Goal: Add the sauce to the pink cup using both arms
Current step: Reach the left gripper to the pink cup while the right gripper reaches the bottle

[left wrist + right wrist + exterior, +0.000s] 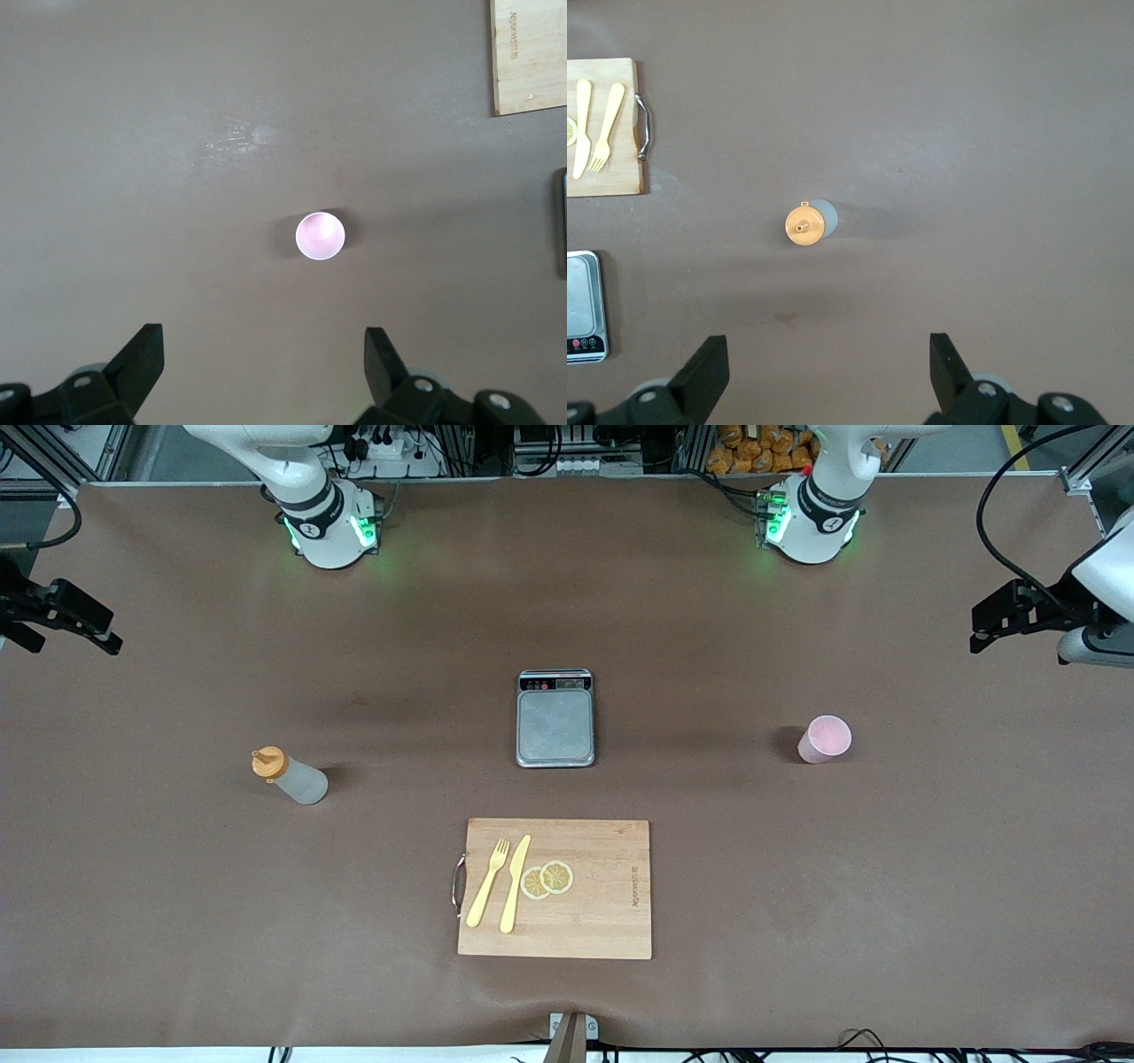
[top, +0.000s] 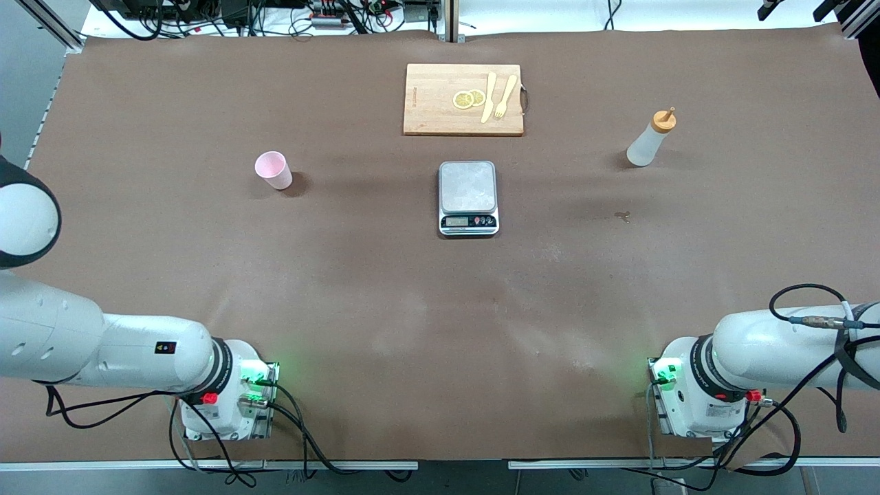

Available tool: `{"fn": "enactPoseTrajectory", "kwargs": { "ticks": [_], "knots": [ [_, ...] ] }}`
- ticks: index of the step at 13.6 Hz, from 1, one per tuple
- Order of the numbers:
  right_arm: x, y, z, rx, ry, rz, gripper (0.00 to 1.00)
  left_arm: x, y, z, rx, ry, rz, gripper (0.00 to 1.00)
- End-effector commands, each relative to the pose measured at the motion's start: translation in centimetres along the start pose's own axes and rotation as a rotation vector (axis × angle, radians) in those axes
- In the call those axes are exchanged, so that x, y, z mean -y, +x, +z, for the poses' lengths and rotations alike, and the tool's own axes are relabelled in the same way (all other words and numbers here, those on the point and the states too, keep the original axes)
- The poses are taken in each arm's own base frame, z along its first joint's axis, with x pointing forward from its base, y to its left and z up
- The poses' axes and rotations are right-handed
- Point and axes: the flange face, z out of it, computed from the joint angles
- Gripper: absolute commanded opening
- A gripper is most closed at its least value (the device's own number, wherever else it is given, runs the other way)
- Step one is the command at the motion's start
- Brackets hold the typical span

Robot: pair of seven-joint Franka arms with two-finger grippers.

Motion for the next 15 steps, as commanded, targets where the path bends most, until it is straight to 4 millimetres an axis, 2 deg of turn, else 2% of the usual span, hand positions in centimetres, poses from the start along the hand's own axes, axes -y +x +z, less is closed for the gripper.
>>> {"fn": "enactPoseTrajectory", "kwargs": {
  "ticks": [1,5,8,13,14,15],
  "knots": [
    [-0.1,0.4,0.2,-0.006,-0.023,0.013,1.0,0.0,-0.4,-0.7,0.0,0.013,-0.017,1.0],
    [0.0,1.4,-0.1,-0.021,-0.022,0.011,1.0,0.0,-0.2,-0.4,0.005,0.012,-0.02,1.0],
    [-0.5,2.0,1.4,0.009,-0.021,0.019,1.0,0.3,-0.3,-0.2,0.01,0.013,-0.025,1.0],
    [-3.5,3.3,4.4,0.059,-0.033,0.054,1.0,1.0,-0.9,0.5,0.048,0.008,-0.043,1.0],
    [-4.3,3.5,5.7,0.089,-0.032,0.078,1.0,1.0,-0.8,1.5,0.065,0.006,-0.042,1.0],
    [-6.1,3.5,6.7,0.112,-0.029,0.117,1.0,1.1,-0.8,3.0,0.085,0.004,-0.044,1.0]
  ]
}}
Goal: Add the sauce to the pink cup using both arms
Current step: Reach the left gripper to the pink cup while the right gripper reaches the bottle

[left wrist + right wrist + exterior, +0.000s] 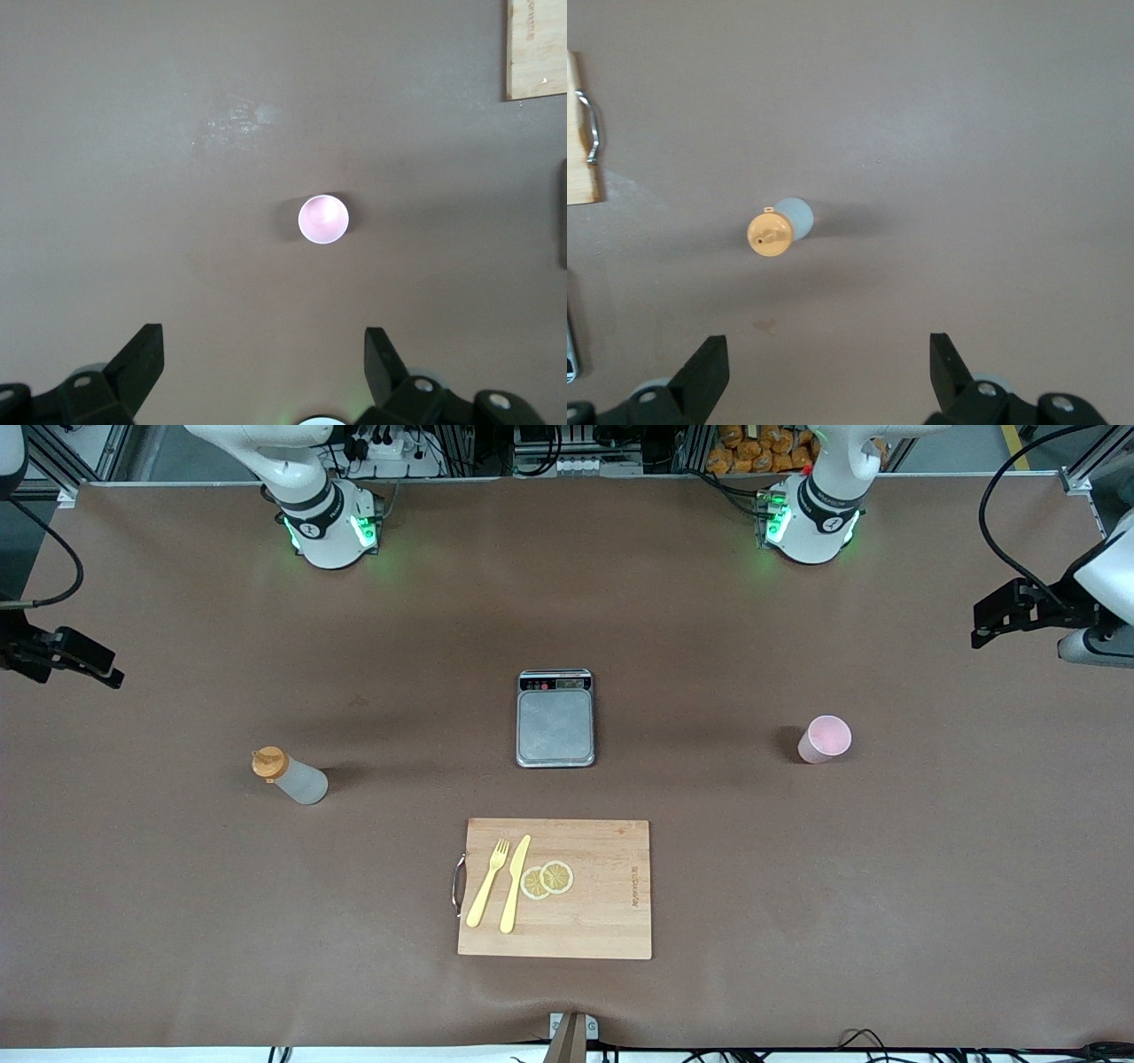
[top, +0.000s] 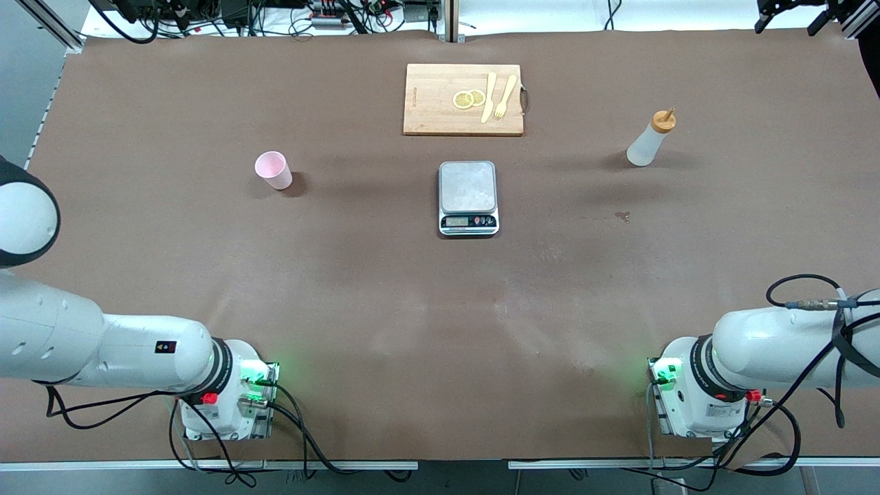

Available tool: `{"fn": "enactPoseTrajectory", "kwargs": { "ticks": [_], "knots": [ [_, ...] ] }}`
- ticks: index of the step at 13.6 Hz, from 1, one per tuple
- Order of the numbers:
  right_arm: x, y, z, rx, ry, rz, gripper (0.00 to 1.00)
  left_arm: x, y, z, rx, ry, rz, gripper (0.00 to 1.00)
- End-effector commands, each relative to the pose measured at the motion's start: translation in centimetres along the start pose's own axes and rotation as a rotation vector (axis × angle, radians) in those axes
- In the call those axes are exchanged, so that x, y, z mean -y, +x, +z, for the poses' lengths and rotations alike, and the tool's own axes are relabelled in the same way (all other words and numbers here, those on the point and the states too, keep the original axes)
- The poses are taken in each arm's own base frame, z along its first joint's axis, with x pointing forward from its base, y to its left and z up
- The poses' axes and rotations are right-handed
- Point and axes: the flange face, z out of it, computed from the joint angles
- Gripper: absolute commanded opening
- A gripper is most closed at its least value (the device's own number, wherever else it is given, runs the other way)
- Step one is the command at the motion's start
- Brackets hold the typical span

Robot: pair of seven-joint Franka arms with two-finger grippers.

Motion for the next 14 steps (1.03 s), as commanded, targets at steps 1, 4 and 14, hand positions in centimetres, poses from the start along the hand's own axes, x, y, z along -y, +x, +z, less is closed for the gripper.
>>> {"fn": "enactPoseTrajectory", "kwargs": {
  "ticks": [1,4,14],
  "knots": [
    [-3.4,1.1,2.0,0.049,-0.001,0.074,1.0,0.4,0.0,3.2,0.045,0.008,-0.02,1.0],
    [-6.7,1.6,5.6,0.142,0.023,0.143,1.0,1.5,0.2,8.1,0.076,0.002,-0.038,1.0],
    [-15.3,1.9,15.6,0.343,0.166,0.431,1.0,2.1,2.5,24.0,0.117,-0.013,-0.038,1.0]
  ]
}}
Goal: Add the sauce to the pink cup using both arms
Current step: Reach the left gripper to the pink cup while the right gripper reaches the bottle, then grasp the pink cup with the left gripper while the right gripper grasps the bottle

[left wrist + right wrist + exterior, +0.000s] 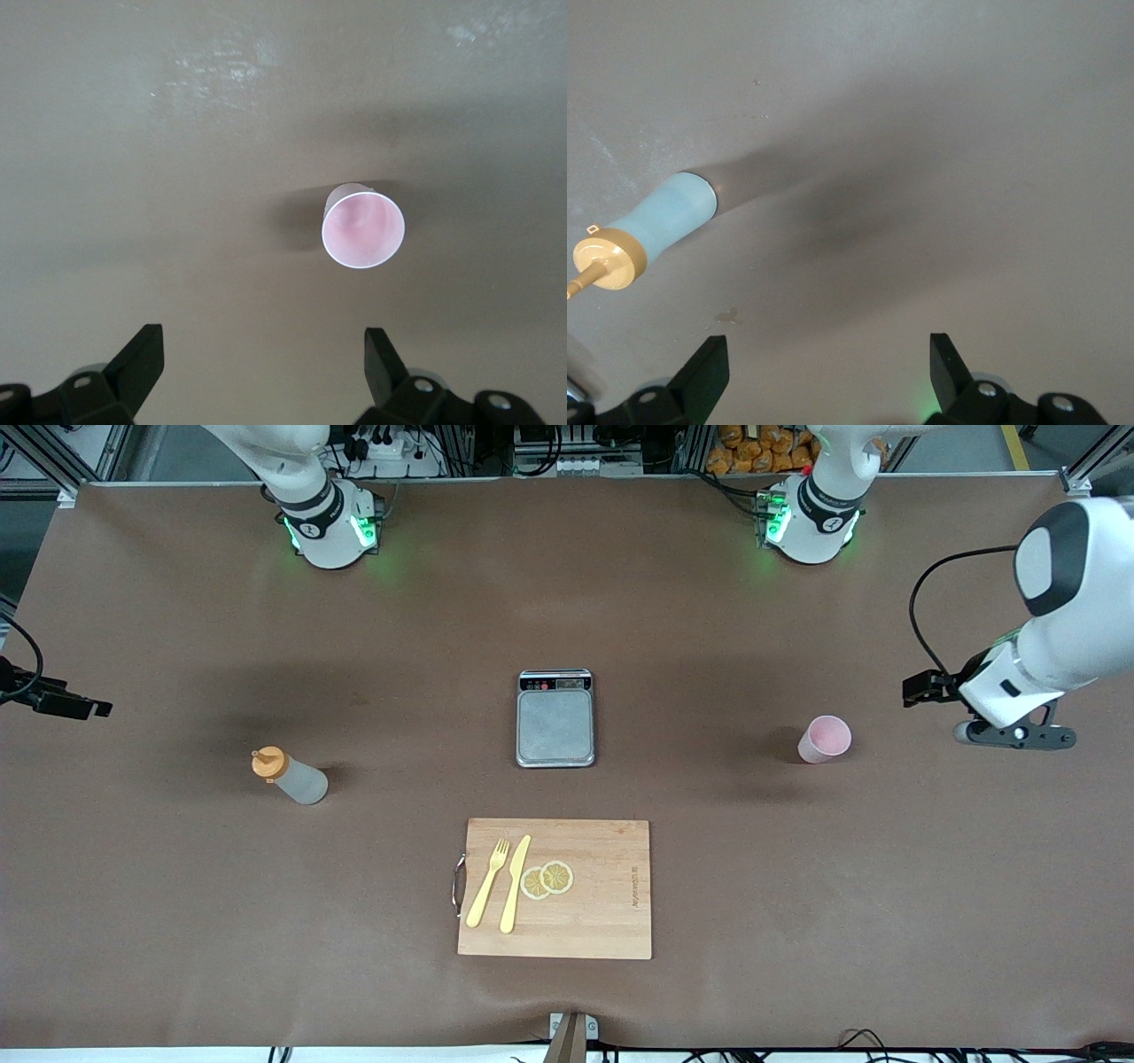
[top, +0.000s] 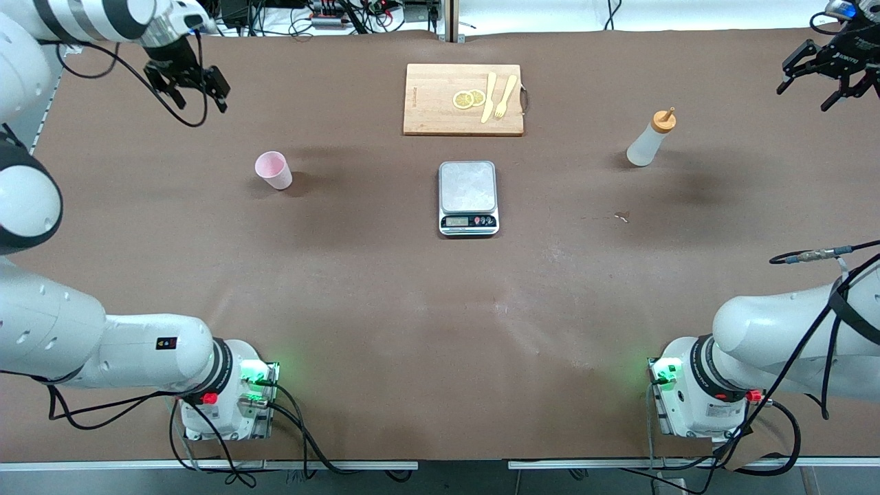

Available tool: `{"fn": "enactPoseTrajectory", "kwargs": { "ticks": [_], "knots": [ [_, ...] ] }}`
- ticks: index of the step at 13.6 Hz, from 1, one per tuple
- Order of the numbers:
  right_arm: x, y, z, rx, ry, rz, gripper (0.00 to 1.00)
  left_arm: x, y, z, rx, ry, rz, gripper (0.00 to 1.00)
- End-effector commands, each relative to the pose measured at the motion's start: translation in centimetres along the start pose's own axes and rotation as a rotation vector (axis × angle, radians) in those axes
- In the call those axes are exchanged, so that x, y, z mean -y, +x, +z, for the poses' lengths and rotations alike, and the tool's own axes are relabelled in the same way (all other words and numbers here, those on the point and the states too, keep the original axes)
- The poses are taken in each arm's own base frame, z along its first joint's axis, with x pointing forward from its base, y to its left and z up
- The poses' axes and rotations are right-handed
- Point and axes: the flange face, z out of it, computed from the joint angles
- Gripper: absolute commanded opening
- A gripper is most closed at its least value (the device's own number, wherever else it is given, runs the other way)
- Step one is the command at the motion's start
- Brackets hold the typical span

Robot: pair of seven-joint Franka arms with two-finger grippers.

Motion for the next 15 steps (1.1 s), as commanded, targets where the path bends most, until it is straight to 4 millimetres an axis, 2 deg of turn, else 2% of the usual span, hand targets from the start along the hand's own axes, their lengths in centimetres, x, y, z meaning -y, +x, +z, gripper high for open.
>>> {"fn": "enactPoseTrajectory", "kwargs": {
  "ticks": [1,3,4,6,10,12,15],
  "knots": [
    [-2.1,1.3,1.4,0.069,0.081,0.121,1.0,-0.2,1.6,3.5,0.016,0.006,0.001,1.0],
    [-2.5,1.8,2.6,0.099,0.105,0.168,1.0,-0.4,2.0,5.1,0.01,0.005,0.006,1.0],
    [-3.4,2.4,3.0,0.106,0.113,0.184,1.0,-0.6,2.2,5.9,0.003,0.004,0.007,1.0],
    [-4.4,3.1,3.0,0.101,0.117,0.202,1.0,-0.9,2.6,7.8,-0.002,-0.004,0.01,1.0],
    [-5.4,6.9,5.5,0.124,0.119,0.217,1.0,-2.3,3.4,12.5,0.062,-0.018,0.028,1.0],
    [-6.7,7.8,6.8,0.156,0.197,0.258,1.0,-2.4,3.6,14.1,0.082,-0.021,0.03,1.0],
    [-7.5,8.6,10.3,0.269,0.256,0.414,1.0,-2.7,3.4,15.9,0.088,-0.024,0.036,1.0]
  ]
}}
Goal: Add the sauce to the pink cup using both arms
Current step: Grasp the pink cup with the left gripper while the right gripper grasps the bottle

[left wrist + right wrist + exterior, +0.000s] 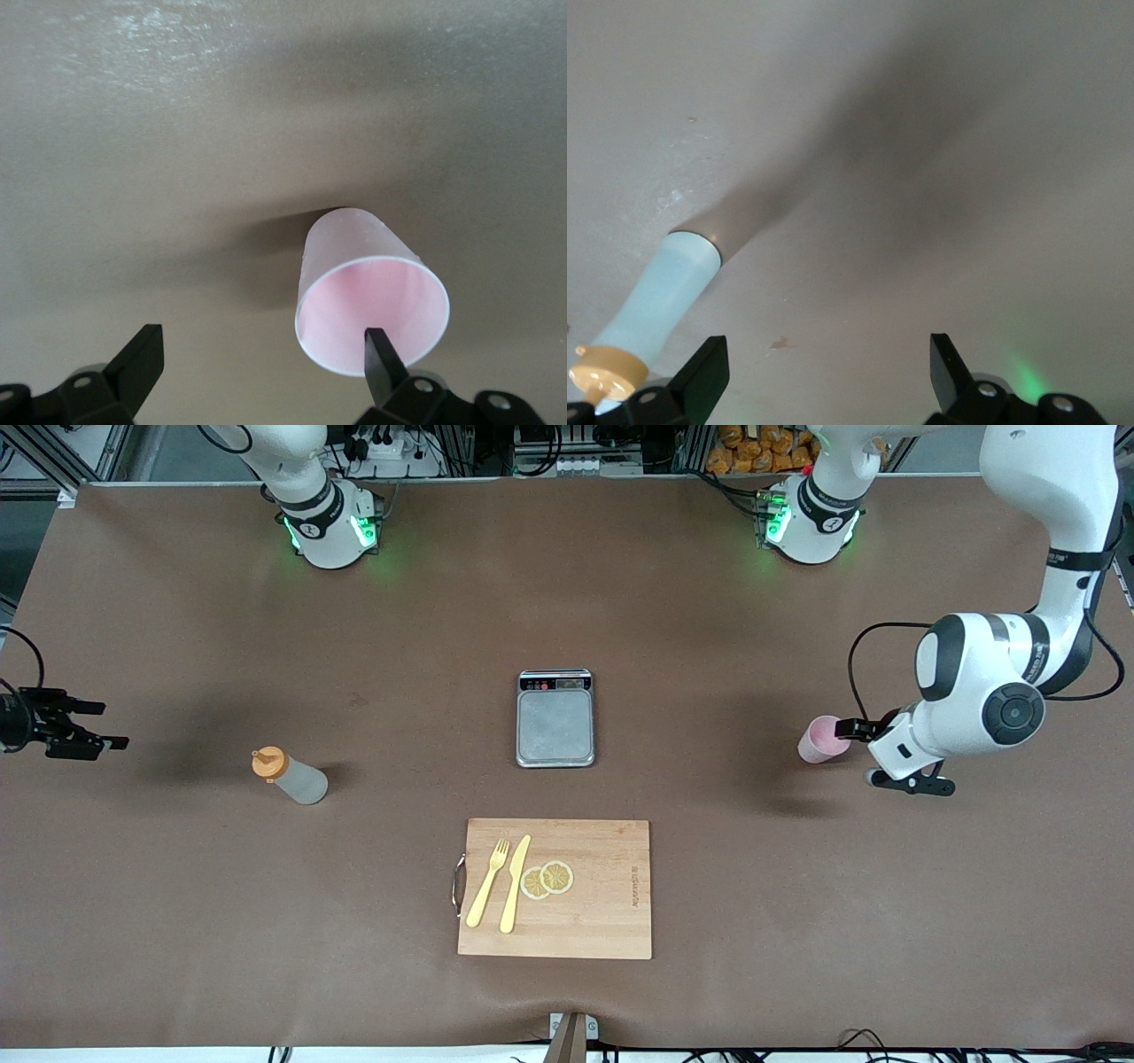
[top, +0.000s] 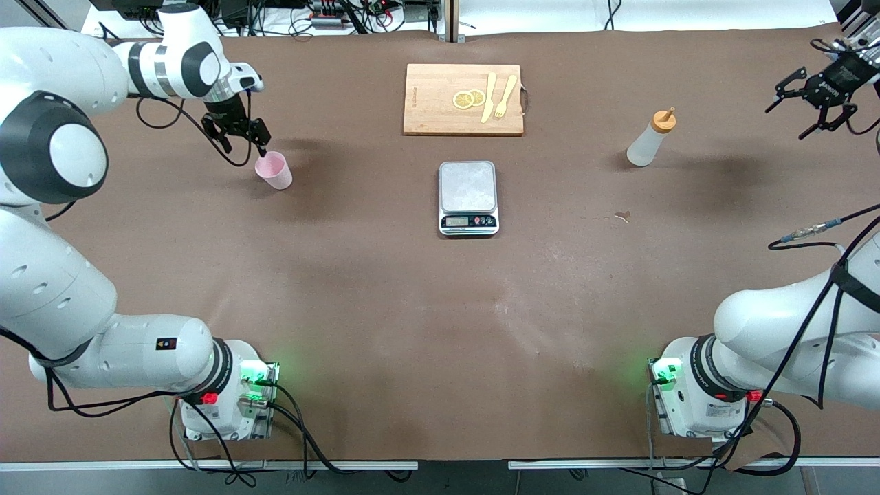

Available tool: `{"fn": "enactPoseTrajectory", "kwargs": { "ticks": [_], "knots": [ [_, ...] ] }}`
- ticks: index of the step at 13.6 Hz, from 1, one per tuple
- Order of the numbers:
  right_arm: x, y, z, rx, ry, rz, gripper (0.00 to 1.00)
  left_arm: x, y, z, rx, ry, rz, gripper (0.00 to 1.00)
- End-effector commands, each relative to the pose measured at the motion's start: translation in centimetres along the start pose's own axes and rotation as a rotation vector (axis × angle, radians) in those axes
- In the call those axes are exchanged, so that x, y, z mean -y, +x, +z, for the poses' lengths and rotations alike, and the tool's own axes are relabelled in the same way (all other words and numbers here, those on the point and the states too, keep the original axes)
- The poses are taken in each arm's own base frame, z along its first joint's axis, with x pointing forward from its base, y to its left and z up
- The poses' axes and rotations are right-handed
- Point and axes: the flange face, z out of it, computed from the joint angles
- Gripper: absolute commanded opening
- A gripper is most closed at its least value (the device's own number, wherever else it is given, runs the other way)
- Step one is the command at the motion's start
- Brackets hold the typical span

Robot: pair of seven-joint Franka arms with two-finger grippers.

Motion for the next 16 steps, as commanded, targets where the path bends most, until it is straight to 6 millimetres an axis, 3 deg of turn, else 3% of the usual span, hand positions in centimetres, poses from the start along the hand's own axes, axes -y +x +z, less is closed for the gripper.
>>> {"fn": "enactPoseTrajectory", "kwargs": {
  "ticks": [1,4,6,7,13,16],
  "knots": [
    [-0.4,2.3,2.6,0.099,0.076,0.093,1.0,-0.5,-0.1,0.9,-0.013,-0.001,-0.012,1.0],
    [-1.3,4.9,7.3,0.191,0.117,0.143,1.0,-1.5,-0.1,2.6,-0.002,0.001,-0.013,0.96],
    [-1.6,5.9,9.6,0.249,0.157,0.219,1.0,-2.1,0.1,3.2,0.006,0.004,-0.004,0.23],
    [-1.4,6.2,10.4,0.273,0.17,0.266,1.0,-2.0,0.0,3.4,0.01,0.004,-0.004,0.03],
    [1.9,5.4,13.1,0.411,0.201,0.561,1.0,-2.5,0.1,3.5,0.012,0.008,0.004,0.0],
    [2.9,5.9,16.6,0.509,0.234,0.573,1.0,-3.2,0.3,1.8,-0.019,0.008,0.015,0.0]
  ]
}}
